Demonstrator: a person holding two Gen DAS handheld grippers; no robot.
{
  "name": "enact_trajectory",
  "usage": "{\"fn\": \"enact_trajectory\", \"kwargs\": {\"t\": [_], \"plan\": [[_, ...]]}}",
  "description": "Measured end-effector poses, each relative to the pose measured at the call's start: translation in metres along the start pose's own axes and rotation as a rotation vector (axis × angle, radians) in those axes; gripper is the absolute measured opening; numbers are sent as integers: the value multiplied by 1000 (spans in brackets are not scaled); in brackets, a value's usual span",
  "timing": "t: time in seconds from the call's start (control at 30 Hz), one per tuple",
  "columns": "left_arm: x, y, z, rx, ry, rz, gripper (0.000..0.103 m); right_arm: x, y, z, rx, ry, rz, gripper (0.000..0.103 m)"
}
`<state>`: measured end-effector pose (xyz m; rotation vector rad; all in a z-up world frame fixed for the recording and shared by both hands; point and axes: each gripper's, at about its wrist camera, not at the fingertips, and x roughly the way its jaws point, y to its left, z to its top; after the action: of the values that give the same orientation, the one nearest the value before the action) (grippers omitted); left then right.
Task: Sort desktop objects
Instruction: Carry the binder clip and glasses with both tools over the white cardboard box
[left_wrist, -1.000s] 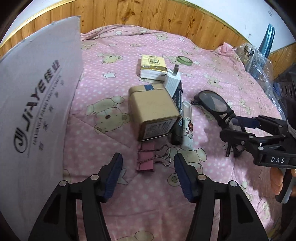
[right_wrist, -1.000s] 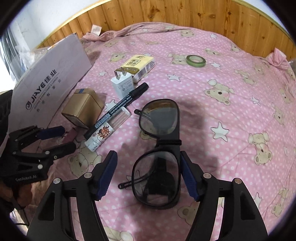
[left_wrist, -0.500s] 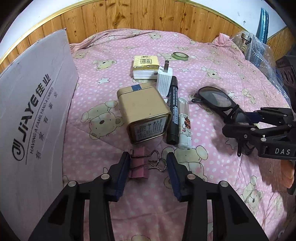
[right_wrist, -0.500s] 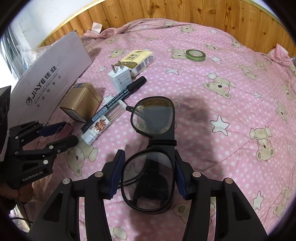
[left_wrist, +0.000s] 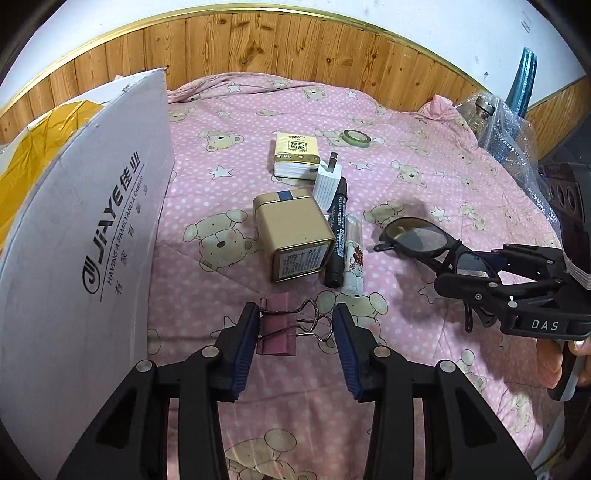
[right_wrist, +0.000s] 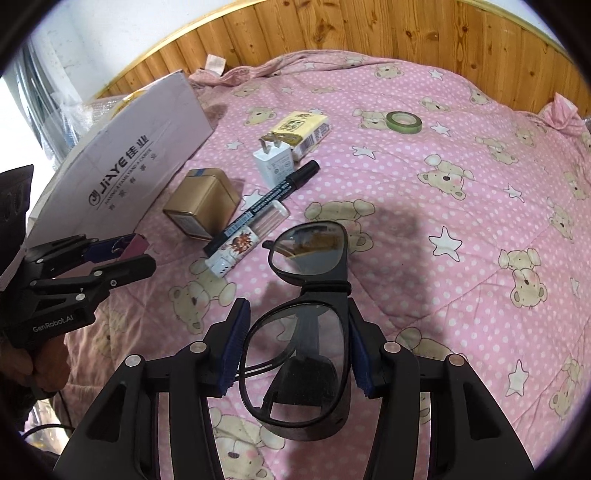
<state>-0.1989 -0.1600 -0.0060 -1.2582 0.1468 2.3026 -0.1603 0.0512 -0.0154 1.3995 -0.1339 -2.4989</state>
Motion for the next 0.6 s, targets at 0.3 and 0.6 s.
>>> {"fn": "enact_trajectory", "kwargs": {"t": [0.3,0.6], "plan": [[-14,-11,2,24,-25,-2,42,-13,7,-3,-15,-21,15,50],[-24,-20,1,38,-33,-13,42,-23,10,-8,-18,-32,22,50]]}}
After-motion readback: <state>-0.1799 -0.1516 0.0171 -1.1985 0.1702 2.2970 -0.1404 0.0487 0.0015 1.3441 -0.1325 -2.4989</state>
